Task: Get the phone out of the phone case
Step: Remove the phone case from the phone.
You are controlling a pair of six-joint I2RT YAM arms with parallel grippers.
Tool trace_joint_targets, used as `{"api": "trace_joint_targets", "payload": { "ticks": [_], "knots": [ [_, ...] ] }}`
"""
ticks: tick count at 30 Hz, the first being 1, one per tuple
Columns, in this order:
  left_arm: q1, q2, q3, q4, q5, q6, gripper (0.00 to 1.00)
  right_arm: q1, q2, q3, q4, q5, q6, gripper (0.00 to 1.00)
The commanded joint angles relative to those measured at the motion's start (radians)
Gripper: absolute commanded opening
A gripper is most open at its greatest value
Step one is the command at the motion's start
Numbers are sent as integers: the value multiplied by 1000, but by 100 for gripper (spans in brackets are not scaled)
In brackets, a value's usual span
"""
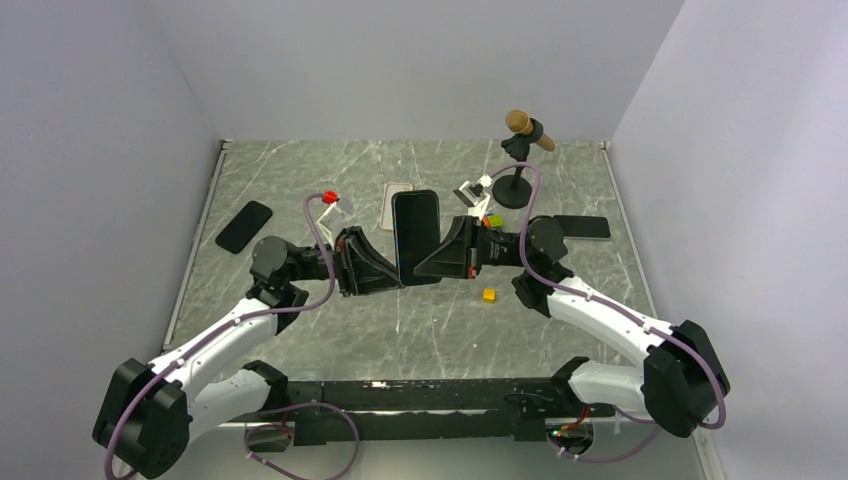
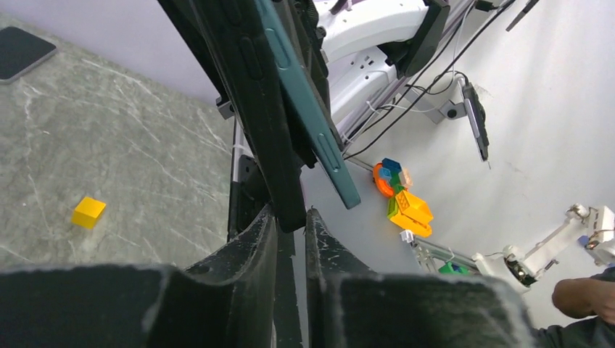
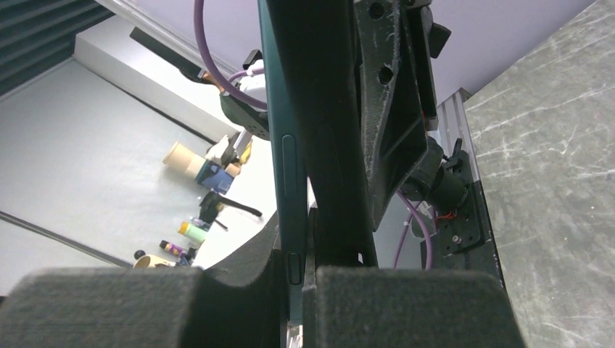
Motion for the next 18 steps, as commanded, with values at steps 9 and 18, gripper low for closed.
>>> {"api": "trace_joint_targets", "payload": {
  "ticks": [9, 18],
  "knots": [
    [-3, 19, 150, -231, -108, 148, 20, 83, -13, 61, 0, 9, -96, 0],
    [67, 2, 321, -1077, -560, 473, 0, 82, -159, 202, -844, 424, -590, 0]
  ]
}}
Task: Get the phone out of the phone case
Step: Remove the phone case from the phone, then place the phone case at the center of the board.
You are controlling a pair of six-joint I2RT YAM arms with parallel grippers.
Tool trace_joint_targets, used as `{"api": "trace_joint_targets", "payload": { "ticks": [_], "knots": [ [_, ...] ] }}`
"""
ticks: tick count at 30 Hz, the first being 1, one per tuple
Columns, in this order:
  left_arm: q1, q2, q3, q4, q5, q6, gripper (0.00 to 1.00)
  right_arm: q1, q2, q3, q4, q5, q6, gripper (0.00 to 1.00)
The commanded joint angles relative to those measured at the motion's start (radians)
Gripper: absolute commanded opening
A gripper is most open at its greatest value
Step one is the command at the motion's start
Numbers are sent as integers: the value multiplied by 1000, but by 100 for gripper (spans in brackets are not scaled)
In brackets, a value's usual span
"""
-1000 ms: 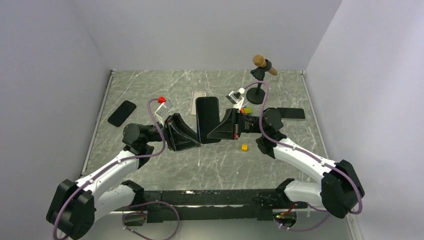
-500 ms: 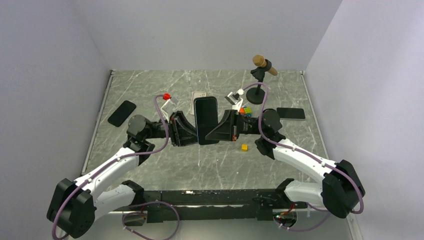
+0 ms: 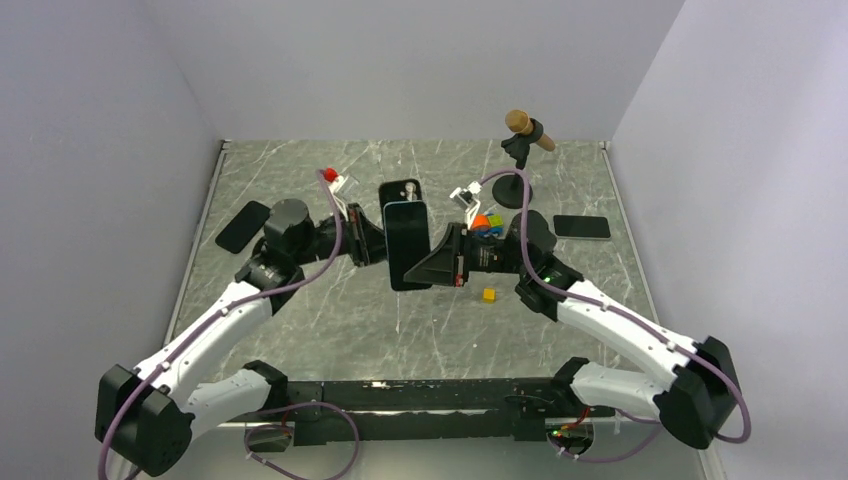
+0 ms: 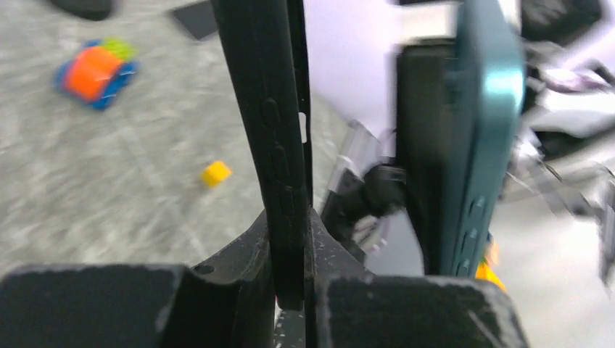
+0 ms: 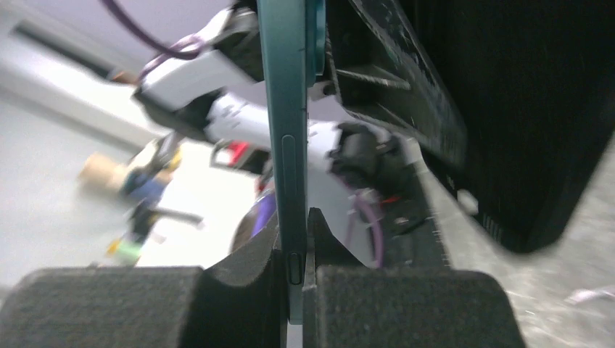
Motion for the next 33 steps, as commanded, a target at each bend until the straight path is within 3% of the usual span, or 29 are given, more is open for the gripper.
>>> {"api": "trace_joint_targets", "payload": {
  "ticks": [1, 3, 7, 10, 13, 17, 23, 33],
  "knots": [
    [110, -1, 116, -513, -314, 217, 0, -2, -114, 149, -580, 395, -348, 0],
    [217, 30, 104, -532, -255, 239, 0, -15, -144, 141, -649, 492, -381, 0],
    [344, 172, 163, -634, -213, 363, 0, -34, -191, 85, -648, 532, -383, 0],
    [359, 372, 315, -801, -306, 535, 0, -38, -207, 60, -639, 526, -381, 0],
    [389, 612, 536, -942, -356, 608, 0, -44, -223, 47, -633, 507, -376, 0],
    [469, 892, 744, -1031, -223, 623, 0, -44, -271, 34, -642, 499, -371, 0],
    [470, 1096, 926, -1067, -89, 647, 4, -49, -321, 20, -674, 518, -382, 0],
    [415, 1253, 1126, -1140, -147, 627, 13, -50, -346, 15, -684, 528, -375, 0]
  ]
}}
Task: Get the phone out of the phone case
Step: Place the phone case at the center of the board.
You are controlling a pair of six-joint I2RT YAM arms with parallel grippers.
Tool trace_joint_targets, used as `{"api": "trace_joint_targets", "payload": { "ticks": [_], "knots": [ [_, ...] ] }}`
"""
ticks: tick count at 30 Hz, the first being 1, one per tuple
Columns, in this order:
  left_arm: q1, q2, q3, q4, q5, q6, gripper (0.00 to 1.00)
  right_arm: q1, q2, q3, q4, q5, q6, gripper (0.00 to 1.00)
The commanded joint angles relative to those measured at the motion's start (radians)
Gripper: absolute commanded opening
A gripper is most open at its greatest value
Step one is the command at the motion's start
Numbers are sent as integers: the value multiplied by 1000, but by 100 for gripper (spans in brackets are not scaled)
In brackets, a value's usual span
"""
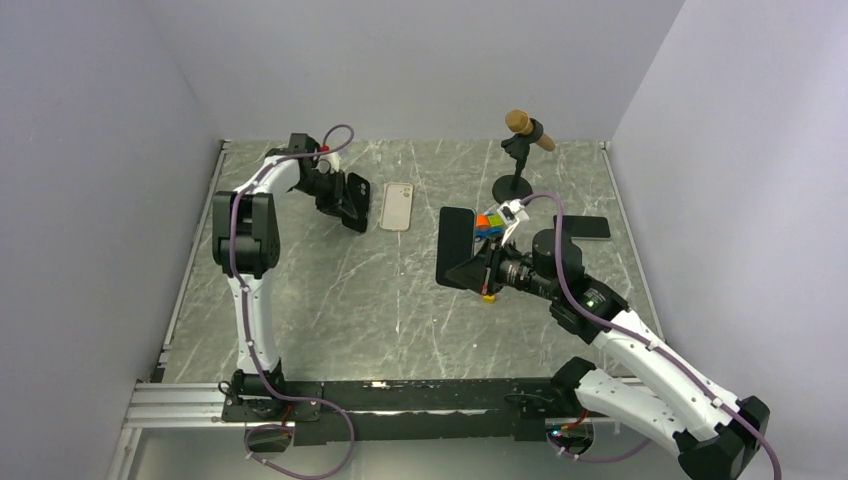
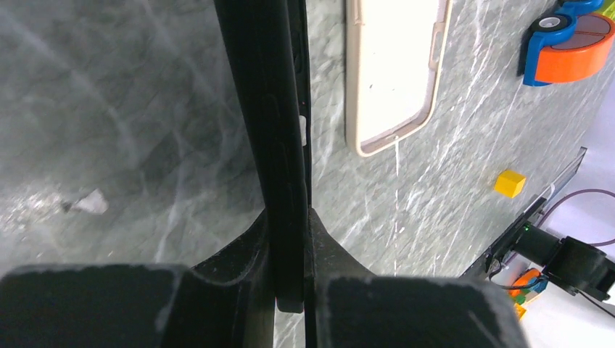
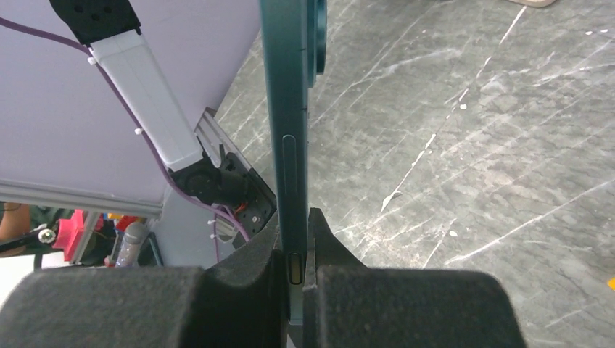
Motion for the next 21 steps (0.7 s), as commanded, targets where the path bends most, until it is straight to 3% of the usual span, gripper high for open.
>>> {"api": "trace_joint_targets", "payload": {
  "ticks": [1, 17, 19, 21],
  "knots": [
    [-34, 53, 84, -50, 16, 9, 15, -3, -42, 5, 53, 25, 2, 0],
    [-68, 88, 128, -20, -15, -7, 35, -2, 61, -13, 166, -21, 54, 0],
    [-68, 87, 132, -14, -25, -12, 35, -2, 69, -15, 175, -25, 61, 0],
    [-68, 82, 139, -4, -34, -23, 29, -3, 70, -16, 178, -23, 64, 0]
  ]
}}
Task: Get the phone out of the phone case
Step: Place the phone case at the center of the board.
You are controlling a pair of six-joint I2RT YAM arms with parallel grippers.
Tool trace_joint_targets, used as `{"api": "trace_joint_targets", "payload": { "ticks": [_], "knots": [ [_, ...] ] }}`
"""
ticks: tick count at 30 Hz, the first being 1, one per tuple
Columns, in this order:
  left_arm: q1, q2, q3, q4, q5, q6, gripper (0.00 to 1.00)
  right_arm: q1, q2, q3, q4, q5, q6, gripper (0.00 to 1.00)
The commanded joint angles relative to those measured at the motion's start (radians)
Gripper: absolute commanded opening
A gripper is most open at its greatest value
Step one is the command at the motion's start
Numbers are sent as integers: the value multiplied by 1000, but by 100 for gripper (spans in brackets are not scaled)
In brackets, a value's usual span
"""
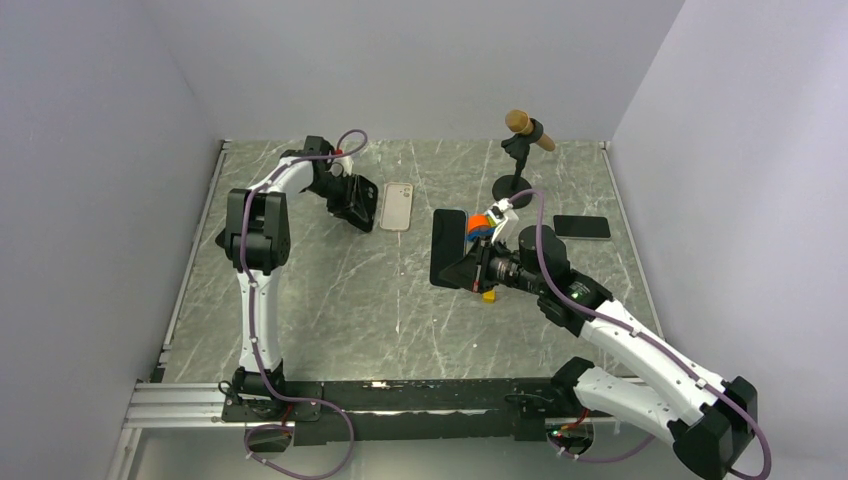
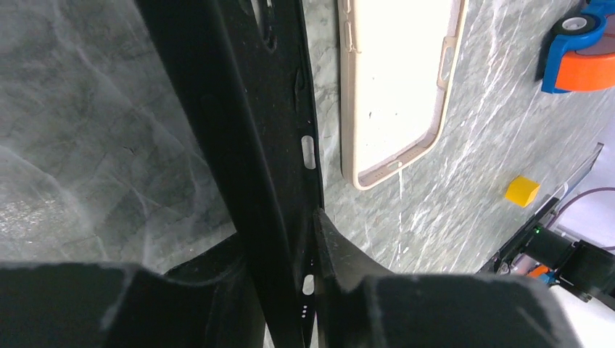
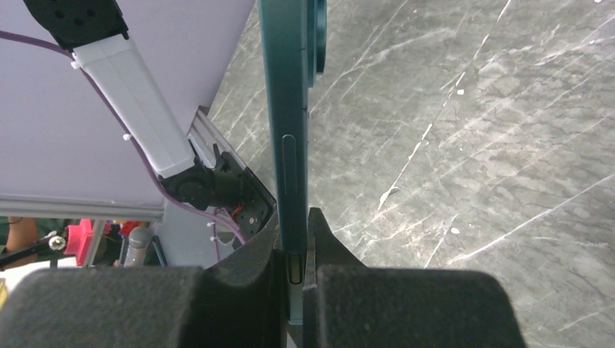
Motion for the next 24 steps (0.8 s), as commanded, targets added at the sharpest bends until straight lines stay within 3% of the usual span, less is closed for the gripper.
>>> {"api": "trace_joint_targets", "payload": {
  "ticks": [1, 5, 14, 24],
  "knots": [
    [-5, -13, 52, 20, -18, -20, 24, -1, -7, 9, 125, -26, 25, 0],
    [-5, 6, 72, 33, -8, -48, 16, -1, -9, 8, 128, -25, 30, 0],
    [-7, 12, 64, 70, 14, -94, 16, -1, -23, 3, 113, -6, 32, 0],
    [-7, -17, -10, 157, 25, -156, 38, -1, -3, -4, 156, -34, 43, 0]
  ]
}}
